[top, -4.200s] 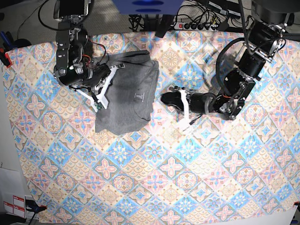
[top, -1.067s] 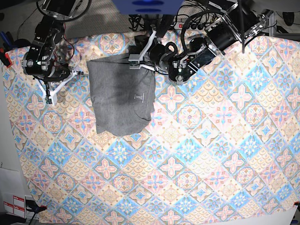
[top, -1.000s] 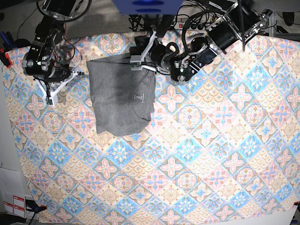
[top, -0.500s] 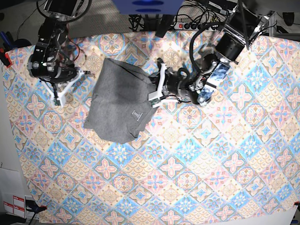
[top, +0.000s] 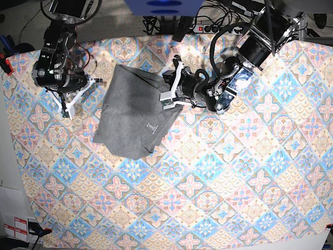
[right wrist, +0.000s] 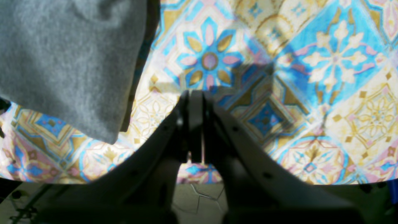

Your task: Fold the T-shirt properly

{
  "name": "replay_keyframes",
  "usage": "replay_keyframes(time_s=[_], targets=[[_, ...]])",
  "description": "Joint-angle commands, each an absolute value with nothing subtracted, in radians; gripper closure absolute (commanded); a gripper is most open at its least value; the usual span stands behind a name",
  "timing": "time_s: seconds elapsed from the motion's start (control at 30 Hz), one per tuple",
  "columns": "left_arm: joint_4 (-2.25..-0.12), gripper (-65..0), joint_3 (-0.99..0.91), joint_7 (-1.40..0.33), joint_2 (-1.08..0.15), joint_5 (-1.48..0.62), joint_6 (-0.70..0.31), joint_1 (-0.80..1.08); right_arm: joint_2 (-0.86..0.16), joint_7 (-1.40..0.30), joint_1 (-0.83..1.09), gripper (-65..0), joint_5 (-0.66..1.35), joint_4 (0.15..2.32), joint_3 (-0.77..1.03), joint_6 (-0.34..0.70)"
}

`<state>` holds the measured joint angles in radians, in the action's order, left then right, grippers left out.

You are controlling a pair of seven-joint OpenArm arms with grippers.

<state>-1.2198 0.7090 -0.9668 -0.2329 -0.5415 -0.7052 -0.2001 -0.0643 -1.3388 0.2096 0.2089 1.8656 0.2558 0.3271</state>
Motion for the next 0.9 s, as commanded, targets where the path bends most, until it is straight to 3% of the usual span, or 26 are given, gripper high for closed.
replay_keyframes(time_s=[0.0,0.37,0.67,0.87], targets=[[-1.218,0.0,0.708,-0.941,-0.211,-0.532,-0.698,-0.231,-0.071,-1.330,0.200,-0.2,0.209,1.883,0.257,0.326],[-0.616,0.0,0.638,-0.651,0.007,-0.532,-0.698,-0.463,-0.071,-1.330,0.209,-0.2,0.209,1.888,0.257,0.326],[-0.593,0.0,0.621,-0.390,0.044,-0.544,-0.698,-0.479,-0.071,-1.330,0.220,-0.2,0.209,1.891,0.255,0.326],[-0.590,0.0,0.414,-0.269,0.045,-0.542,-0.698,-0.476,-0.071,-1.325,0.254,-0.2,0.209,1.891,0.255,0.326]])
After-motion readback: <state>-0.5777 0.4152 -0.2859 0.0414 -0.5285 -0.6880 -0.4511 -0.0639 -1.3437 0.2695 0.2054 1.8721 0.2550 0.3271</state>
